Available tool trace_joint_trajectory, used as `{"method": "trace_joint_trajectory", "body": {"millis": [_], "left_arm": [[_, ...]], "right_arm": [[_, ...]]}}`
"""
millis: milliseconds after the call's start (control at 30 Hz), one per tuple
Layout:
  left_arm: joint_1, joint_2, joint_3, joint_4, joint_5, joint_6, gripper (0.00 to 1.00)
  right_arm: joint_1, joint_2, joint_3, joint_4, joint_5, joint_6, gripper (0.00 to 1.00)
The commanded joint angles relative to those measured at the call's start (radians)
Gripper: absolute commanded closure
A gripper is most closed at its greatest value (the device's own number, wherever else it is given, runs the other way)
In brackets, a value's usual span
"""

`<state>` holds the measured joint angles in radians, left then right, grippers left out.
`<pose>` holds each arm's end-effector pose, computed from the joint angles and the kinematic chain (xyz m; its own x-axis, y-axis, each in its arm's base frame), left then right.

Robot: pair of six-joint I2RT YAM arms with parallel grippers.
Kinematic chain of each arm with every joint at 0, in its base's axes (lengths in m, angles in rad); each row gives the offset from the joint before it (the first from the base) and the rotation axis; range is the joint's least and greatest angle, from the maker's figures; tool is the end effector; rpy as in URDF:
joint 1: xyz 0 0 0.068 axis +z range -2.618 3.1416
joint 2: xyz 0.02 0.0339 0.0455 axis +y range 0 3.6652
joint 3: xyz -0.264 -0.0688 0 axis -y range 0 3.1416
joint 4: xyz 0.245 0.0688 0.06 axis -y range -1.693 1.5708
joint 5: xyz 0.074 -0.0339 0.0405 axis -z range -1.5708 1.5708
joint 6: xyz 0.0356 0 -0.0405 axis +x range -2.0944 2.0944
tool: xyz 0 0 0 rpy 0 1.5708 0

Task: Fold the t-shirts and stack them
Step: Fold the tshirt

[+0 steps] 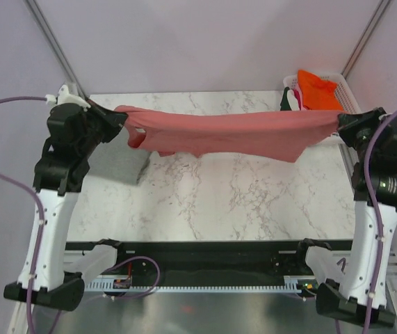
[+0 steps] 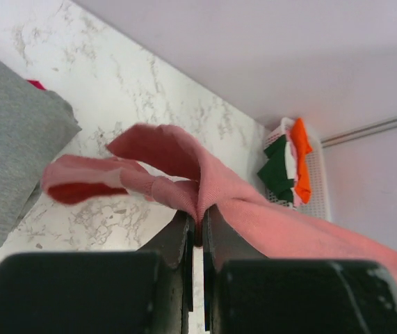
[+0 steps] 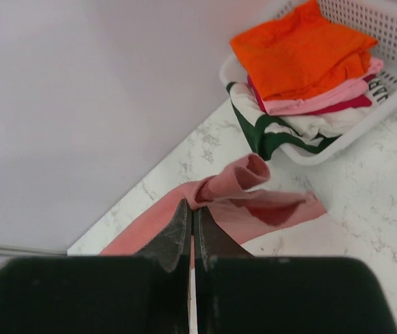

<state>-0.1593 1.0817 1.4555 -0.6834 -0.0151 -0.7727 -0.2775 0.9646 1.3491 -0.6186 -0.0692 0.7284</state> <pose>0.2040 -0.0322 0.4585 -0.3162 -0.6561 -0.6852 -0.1066 0.7423 -0.6616 0.1745 -0.0471 0.4526 -0.0276 0.6984 -0.7152 0.3042 0.6874 0.6595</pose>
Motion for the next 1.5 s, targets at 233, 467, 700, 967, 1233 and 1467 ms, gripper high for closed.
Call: {"method": "trace_joint_trajectory", "body": {"millis": [233, 467, 700, 967, 1233, 1467], "left_arm": [[0.006, -0.108, 0.019, -0.051, -0.005, 0.033, 0.98], [0.013, 0.141, 0.161, -0.051, -0.013, 0.047, 0.98], [0.032, 0.466, 0.675, -0.051, 0.056, 0.032, 0.98], [0.073, 0.629, 0.975, 0.127, 0.150, -0.033, 0.98], [0.098, 0.673, 0.680, 0.297, 0.283, -0.016, 0.98], [0.098, 0.488, 0.002, 0.595, 0.235, -0.022, 0.98]], "right_arm": [[-0.003, -0.149, 0.030, 0.016, 0.135, -0.015, 1.00], [-0.003, 0.066, 0.018, 0.085, 0.023, 0.034, 1.00], [0.000, 0.440, 0.364, 0.135, -0.133, 0.112, 1.00], [-0.003, 0.726, 0.840, 0.143, -0.320, 0.180, 1.00], [-0.009, 0.726, 0.488, 0.331, -0.425, 0.220, 1.00], [-0.012, 0.666, 0.038, 0.488, -0.442, 0.190, 1.00]]}}
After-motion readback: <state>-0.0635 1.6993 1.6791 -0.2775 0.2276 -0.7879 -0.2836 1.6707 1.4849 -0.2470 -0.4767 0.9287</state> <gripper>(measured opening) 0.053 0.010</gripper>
